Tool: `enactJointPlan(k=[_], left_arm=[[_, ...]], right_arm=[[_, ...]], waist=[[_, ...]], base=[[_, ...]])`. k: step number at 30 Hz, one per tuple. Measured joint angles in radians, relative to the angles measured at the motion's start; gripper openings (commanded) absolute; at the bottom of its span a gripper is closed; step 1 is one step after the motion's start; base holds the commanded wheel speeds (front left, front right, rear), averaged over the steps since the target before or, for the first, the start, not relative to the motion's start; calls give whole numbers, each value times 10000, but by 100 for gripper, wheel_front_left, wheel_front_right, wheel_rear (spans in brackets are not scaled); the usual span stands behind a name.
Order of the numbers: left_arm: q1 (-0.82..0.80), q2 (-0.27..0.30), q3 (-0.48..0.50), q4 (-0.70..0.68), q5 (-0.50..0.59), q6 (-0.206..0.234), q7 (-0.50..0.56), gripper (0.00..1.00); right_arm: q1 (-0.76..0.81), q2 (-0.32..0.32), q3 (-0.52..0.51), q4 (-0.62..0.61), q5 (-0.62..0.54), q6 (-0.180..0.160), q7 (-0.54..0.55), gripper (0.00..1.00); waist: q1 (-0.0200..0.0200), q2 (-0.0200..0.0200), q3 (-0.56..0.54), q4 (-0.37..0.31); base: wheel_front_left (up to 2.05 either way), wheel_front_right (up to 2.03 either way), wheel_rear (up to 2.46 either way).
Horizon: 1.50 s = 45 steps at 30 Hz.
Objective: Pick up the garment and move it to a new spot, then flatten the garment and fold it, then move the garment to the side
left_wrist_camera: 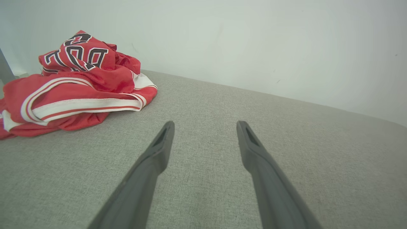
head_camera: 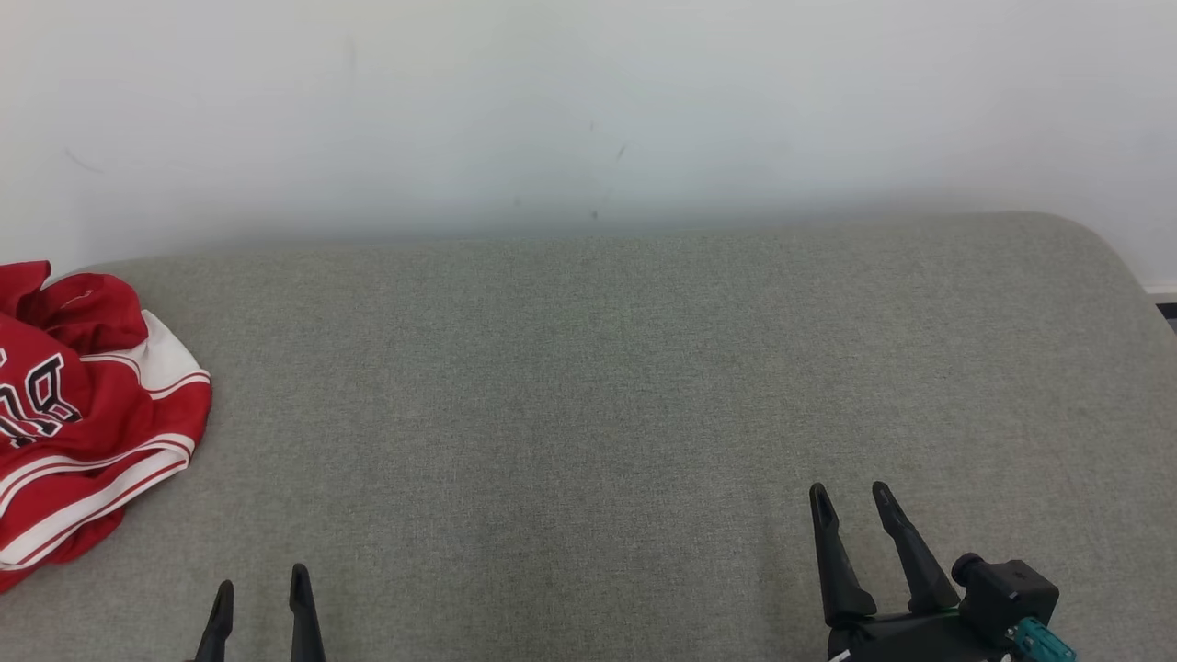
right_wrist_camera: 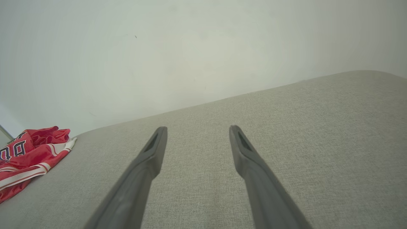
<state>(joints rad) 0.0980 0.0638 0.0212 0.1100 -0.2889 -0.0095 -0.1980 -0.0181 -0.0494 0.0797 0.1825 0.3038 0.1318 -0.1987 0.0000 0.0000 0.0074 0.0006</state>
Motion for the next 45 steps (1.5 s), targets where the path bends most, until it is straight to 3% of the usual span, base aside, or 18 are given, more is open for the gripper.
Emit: enactJointPlan(k=[33, 45], left_arm=[[272, -67, 190, -224, 2435, -393, -617, 100], [280, -96, 548, -107, 2435, -523, -646, 100]], right_arm=[[188, -6, 75, -77, -2362, 0, -600, 100], [193, -6, -58, -54, -2245, 0, -652, 100]], waist=[[0, 1, 146, 61], [0, 0, 192, 67]], base=[[0, 0, 0], [0, 0, 0]])
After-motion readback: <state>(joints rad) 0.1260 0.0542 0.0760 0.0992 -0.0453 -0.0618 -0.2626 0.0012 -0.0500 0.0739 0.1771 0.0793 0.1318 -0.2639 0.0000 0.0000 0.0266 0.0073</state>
